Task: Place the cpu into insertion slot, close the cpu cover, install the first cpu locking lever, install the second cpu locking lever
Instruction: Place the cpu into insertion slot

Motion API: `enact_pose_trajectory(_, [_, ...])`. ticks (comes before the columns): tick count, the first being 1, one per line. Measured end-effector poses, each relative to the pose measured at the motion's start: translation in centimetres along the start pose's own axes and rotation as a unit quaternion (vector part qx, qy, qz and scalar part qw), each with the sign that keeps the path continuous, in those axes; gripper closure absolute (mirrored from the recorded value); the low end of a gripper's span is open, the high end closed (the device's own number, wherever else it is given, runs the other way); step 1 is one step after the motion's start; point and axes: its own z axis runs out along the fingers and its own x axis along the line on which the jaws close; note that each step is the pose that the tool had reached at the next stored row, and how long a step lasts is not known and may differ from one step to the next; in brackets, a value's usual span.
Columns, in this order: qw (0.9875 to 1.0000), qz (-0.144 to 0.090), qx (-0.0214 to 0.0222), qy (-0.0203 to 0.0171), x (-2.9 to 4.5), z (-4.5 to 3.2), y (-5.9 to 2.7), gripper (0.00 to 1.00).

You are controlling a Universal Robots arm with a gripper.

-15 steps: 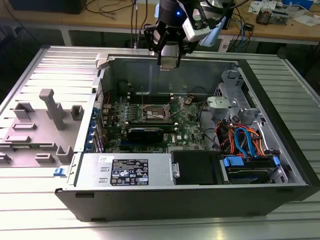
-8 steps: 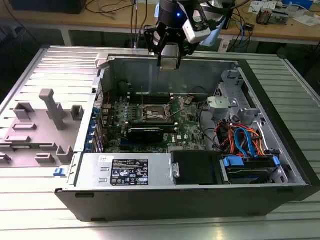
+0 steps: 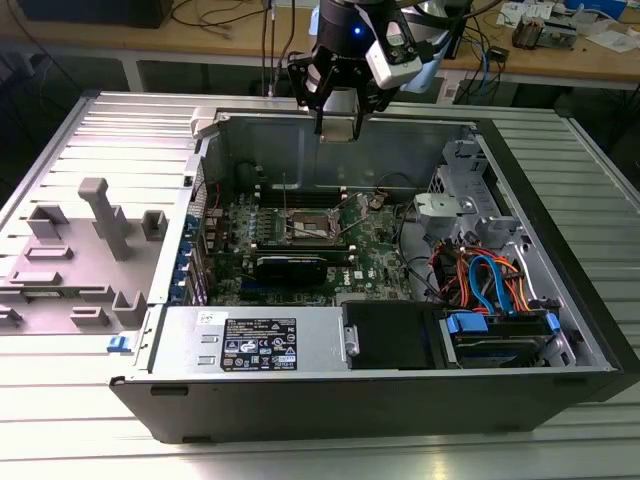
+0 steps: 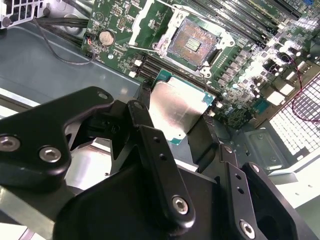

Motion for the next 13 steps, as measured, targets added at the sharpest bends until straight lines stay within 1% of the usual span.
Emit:
enact_pose_trajectory(9, [1.0, 0.0, 0.0, 0.0, 0.0, 0.0, -0.03, 0.46])
enact_pose_trajectory(13, [1.0, 0.0, 0.0, 0.0, -0.01, -0.03, -0.32, 0.46])
